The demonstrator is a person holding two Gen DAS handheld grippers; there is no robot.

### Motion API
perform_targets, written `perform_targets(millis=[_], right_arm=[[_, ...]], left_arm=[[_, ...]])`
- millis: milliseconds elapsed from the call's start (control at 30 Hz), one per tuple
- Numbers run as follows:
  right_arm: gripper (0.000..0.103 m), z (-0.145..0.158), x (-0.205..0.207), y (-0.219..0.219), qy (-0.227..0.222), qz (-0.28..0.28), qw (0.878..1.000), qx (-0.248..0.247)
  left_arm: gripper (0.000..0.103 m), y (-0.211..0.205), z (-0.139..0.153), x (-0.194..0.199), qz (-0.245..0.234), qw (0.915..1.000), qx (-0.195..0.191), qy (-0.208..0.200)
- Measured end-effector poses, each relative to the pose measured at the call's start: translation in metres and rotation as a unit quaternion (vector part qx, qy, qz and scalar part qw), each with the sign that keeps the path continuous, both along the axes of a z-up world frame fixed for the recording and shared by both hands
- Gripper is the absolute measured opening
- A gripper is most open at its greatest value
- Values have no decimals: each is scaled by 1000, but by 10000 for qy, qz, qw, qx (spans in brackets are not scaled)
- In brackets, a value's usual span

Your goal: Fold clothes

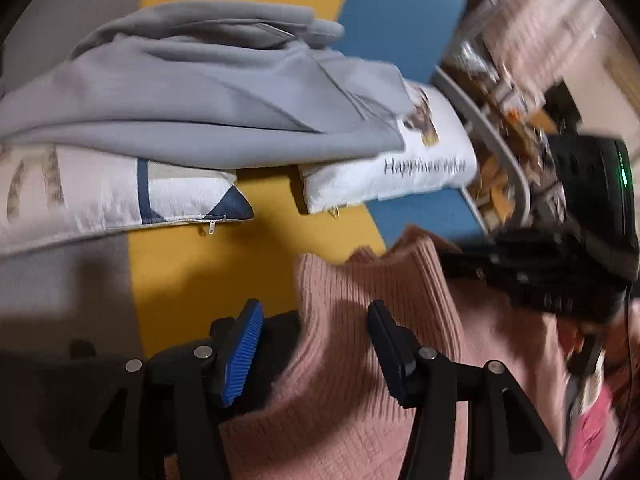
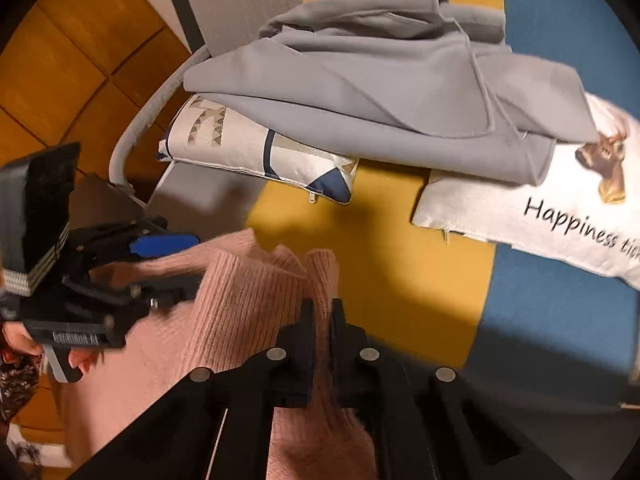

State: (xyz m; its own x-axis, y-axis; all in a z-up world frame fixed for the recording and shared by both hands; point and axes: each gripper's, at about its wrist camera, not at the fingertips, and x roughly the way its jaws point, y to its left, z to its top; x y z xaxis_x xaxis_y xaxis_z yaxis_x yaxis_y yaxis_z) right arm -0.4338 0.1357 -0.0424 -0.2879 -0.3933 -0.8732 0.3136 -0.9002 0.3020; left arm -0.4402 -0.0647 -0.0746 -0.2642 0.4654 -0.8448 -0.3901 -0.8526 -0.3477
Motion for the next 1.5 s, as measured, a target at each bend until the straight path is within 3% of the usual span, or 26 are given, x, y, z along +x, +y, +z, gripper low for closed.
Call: perform_targets(millis=[100, 333, 500, 633, 933, 1000, 1100, 1133, 1167, 1200, 1233, 1333, 1400, 1500], right_arm=[[7, 9, 5, 8, 117, -183, 9996, -190], [7, 47, 35, 23, 665, -420, 9953, -561], [7, 74, 82, 32, 1261, -378, 9866, -967], [7, 72, 126, 31, 1380, -185, 9832, -1180], [10, 11, 183, 16, 742, -193, 9920, -998], [17, 9, 192, 18, 648, -199, 9926, -1011], [36, 9, 212, 26, 535, -218, 9942, -907], [38, 8, 219, 30, 484, -267, 9938, -963], [38, 8, 225, 36, 410, -373, 9926, -1084], [43, 7, 228, 43, 312, -554, 9895, -1299], [51, 6, 231, 50, 210, -755, 9850, -1538], [52, 4, 225, 58, 94, -1139, 9730, -2004], [52, -1, 216, 57, -97, -1406, 9644, -2239], [52, -11, 205, 48, -321, -1631, 9578, -2345]], left_arm=[[5, -1, 4, 1, 83, 9998, 188, 1], [5, -21, 44, 24, 270, 9950, 684, 670], [5, -48, 75, 66, 355, 9797, 1538, 1232], [5, -62, 73, 105, 268, 9744, 1734, 1407], [5, -76, 20, 157, 404, 9810, 1717, 812], [6, -84, 19, 164, 416, 9815, 1739, 692], [8, -98, 14, 179, 414, 9854, 1579, 485], [9, -105, 12, 185, 472, 9851, 1607, 388], [12, -111, 12, 189, 600, 9825, 1742, 285], [21, -116, 12, 191, 753, 9786, 1906, 193], [22, -121, 12, 193, 904, 9741, 2069, 100], [28, -120, 13, 187, 1277, 9643, 2317, -151], [32, -109, 14, 179, 1402, 9639, 2244, -286], [32, -86, 8, 169, 1311, 9702, 1975, -494]])
